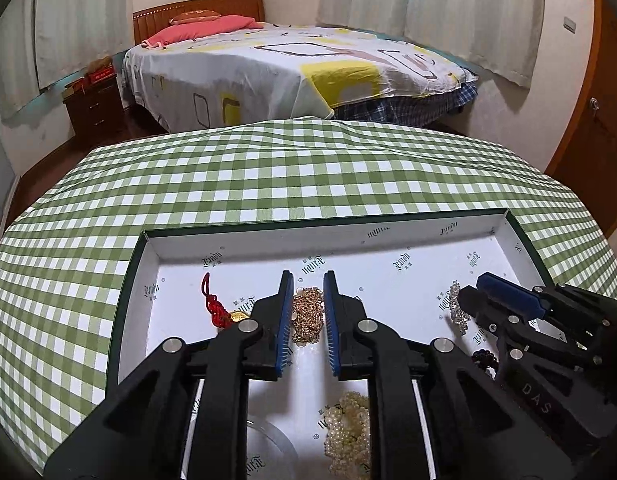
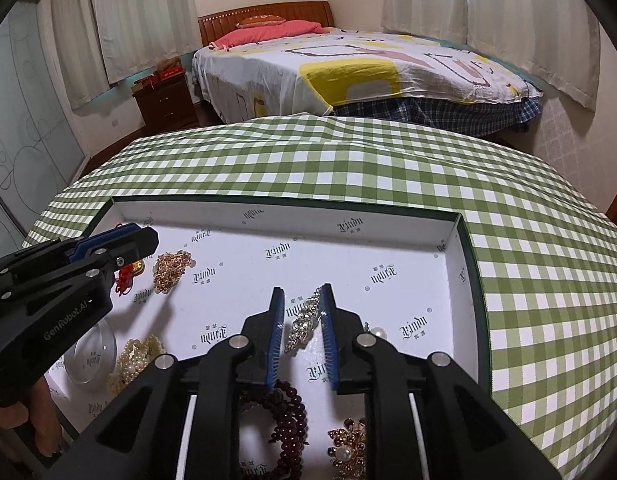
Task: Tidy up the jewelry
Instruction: 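Carry chain and brooch into the tray and open both tools, then withdraw both tools from the tray toward the remaining jewelry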
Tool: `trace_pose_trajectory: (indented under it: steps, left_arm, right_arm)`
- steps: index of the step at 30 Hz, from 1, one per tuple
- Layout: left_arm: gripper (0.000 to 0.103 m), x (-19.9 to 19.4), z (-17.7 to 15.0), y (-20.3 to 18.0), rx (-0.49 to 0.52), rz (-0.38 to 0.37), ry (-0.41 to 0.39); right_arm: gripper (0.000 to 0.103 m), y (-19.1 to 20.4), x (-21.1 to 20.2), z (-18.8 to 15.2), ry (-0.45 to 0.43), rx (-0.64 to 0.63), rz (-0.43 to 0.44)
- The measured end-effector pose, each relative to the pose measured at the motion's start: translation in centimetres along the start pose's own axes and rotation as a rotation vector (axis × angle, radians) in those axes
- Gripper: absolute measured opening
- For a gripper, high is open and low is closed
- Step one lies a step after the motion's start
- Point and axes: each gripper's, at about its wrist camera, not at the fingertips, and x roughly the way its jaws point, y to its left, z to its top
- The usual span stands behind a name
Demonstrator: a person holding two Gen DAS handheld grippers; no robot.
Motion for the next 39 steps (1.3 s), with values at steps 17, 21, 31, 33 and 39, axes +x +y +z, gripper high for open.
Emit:
trace_pose_trajectory:
  steps: [17, 21, 31, 33, 39]
  left_arm:
    - [0.067, -2.7, -0.6, 0.2, -0.013, 0.014, -0.07]
    - [0.077, -4.7, -1.2, 0.2, -0.011, 0.017, -0.109]
    - [0.079, -10.0, -5.0, 0.1, -0.042, -0.003, -0.168]
    - [0.079, -10.8, -5.9, 0.1, -0.047, -0.006, -0.173]
    - [0.079, -12.7, -9.1, -0.2, -0.048, -0.018, -0.167]
  right_arm:
    - [0.055, -0.1, -2.3, -0.5, -0.072, 0.007, -0.001]
    - [0.059, -0.2, -3.8, -0.9, -0.104, 0.015, 0.001]
    - [0.062, -1.3, -8.5, -4.0, -0.16, 0.011, -0.038]
    - [0.063, -1.6, -9.2, -4.9, -0.16, 0.023, -0.047]
    - [0.063, -2.4, -10.6, -8.5, -0.141, 0.038, -0.085]
